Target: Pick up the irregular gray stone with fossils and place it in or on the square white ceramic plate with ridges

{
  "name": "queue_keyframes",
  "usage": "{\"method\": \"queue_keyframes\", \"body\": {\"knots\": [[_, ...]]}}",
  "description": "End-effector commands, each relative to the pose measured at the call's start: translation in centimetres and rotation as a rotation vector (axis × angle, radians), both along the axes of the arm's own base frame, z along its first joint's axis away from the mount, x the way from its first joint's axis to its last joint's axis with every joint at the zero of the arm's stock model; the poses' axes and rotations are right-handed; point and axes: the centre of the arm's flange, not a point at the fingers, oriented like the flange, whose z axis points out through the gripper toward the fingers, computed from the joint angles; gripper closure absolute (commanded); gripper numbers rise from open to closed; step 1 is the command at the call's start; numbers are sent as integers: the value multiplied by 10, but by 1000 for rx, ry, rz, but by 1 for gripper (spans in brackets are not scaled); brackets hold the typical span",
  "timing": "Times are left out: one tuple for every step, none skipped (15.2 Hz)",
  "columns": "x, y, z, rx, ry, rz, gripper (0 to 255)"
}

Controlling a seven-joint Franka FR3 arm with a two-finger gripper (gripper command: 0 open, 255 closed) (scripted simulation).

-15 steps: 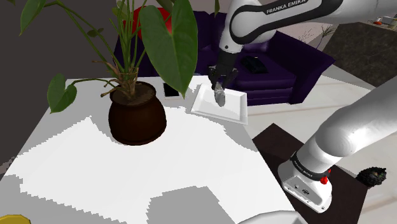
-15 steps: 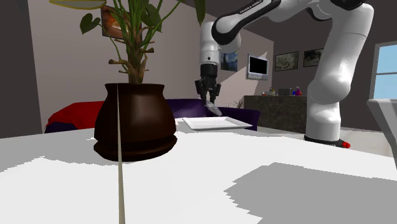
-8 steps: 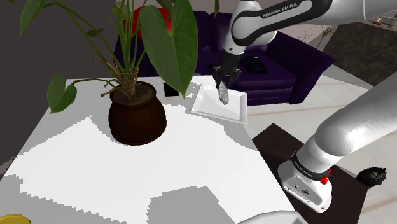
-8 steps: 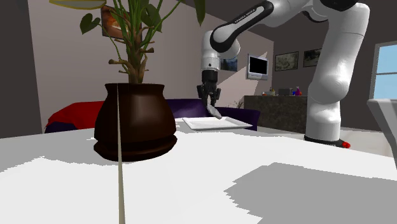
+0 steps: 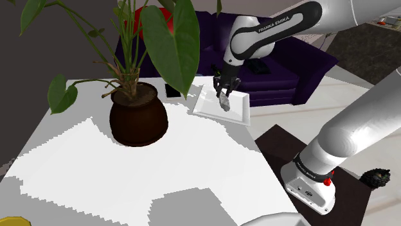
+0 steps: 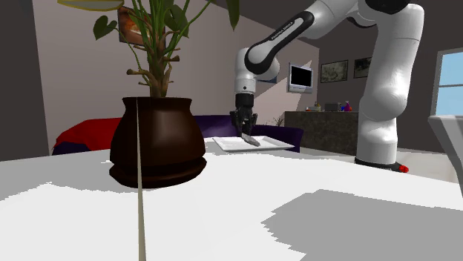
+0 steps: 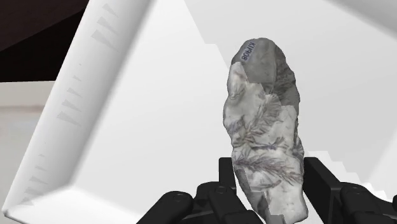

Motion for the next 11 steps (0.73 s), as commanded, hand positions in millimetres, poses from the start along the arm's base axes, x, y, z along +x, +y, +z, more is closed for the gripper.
{"method": "queue_keyframes", "body": {"knots": [[1,1,-9,0,0,0,255],[1,1,-13,0,0,0,255],[1,1,-13,0,0,0,255],[1,1,-13,0,0,0,255],[1,1,-13,0,0,0,255],[1,1,-13,0,0,0,255],[1,1,-13,0,0,0,255],[1,1,-13,0,0,0,255],[1,1,-12,0,0,0,255],[1,1,-12,0,0,0,255],[1,1,-12,0,0,0,0]]}}
